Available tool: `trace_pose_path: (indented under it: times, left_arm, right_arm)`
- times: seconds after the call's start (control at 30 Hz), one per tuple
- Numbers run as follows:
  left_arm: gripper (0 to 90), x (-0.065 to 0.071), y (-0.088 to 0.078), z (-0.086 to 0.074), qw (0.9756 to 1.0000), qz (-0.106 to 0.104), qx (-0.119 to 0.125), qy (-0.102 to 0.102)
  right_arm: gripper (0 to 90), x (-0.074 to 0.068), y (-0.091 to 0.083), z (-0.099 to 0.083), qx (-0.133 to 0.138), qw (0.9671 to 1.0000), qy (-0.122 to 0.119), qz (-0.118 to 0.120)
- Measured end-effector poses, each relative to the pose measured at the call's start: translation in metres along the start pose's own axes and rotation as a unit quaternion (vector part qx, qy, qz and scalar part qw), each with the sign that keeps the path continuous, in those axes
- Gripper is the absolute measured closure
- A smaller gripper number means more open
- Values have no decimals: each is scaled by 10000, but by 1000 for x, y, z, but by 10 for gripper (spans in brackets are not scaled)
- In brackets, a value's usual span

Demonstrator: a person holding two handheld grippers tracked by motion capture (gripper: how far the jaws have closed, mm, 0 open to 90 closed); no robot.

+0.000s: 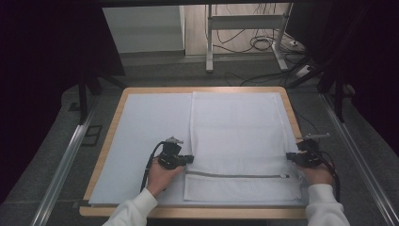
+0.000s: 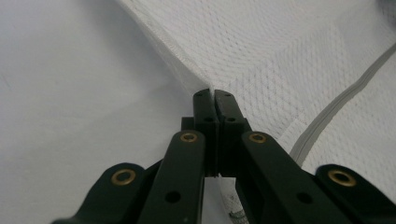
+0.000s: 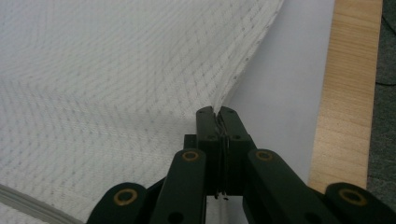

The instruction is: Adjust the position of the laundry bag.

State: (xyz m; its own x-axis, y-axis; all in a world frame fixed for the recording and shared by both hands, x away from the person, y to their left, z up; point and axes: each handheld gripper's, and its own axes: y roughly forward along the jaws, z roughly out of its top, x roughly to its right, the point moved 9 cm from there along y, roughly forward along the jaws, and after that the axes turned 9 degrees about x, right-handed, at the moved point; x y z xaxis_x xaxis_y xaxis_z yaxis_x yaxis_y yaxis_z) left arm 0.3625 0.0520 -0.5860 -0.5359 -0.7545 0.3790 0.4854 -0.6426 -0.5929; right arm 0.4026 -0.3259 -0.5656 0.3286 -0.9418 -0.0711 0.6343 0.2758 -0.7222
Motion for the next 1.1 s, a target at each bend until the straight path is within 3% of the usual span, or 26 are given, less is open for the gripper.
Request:
trace_pose_path:
  times: [0.2, 1.1]
  left_arm:
    - [897, -5, -6, 3, 9999, -51, 82, -30]
    - [897, -12, -14, -2, 9998, 159, 133, -84]
  right_arm:
    - [876, -7, -6, 5, 149, 9999, -22, 62]
    - [880, -20, 9, 5, 34, 9998, -125, 157]
